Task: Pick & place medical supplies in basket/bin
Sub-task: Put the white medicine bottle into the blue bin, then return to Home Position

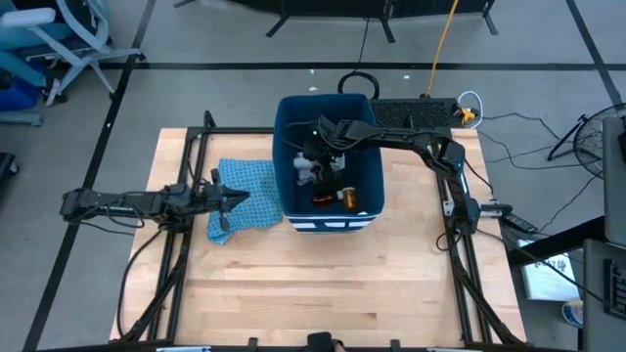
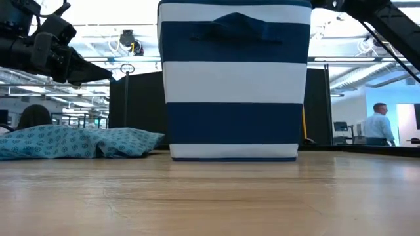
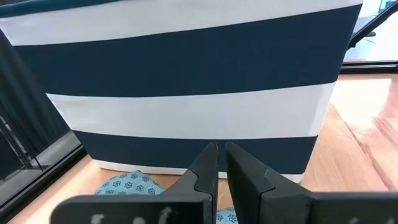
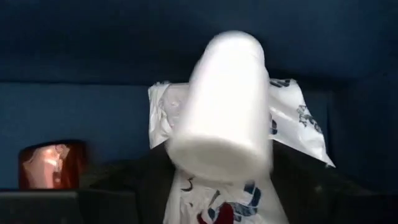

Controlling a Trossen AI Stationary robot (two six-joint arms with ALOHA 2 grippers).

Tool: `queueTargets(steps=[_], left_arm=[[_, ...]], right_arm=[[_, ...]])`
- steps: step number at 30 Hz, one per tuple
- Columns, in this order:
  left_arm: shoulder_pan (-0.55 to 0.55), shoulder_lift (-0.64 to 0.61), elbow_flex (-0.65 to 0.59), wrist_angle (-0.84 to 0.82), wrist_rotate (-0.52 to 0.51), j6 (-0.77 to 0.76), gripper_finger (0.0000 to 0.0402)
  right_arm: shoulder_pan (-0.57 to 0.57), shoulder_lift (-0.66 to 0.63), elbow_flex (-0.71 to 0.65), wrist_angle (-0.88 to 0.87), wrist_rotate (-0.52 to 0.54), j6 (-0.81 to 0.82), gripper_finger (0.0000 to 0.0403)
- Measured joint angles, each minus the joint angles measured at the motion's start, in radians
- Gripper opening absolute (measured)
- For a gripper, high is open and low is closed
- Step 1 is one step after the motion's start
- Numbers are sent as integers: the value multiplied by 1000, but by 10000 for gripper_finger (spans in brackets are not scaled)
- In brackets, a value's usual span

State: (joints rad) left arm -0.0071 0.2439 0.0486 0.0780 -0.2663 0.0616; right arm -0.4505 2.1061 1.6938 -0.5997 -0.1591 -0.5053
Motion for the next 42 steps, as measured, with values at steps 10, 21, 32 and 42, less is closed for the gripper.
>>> queueTargets(steps=[10,21,32,42], left_arm=[[0,0,0,-1,4,0,35],[0,0,0,0,4,-10,35],[0,0,0,0,3,15,35],[-1,0,0,5,-10,-55,35]], right_arm=[[0,-132,-4,12,116,8,285],[-1,-417,-1,-10,134,25,270],[2,-778,-19,-105,-132,98,143],[1,-1163,-514,168,-402,159,13]])
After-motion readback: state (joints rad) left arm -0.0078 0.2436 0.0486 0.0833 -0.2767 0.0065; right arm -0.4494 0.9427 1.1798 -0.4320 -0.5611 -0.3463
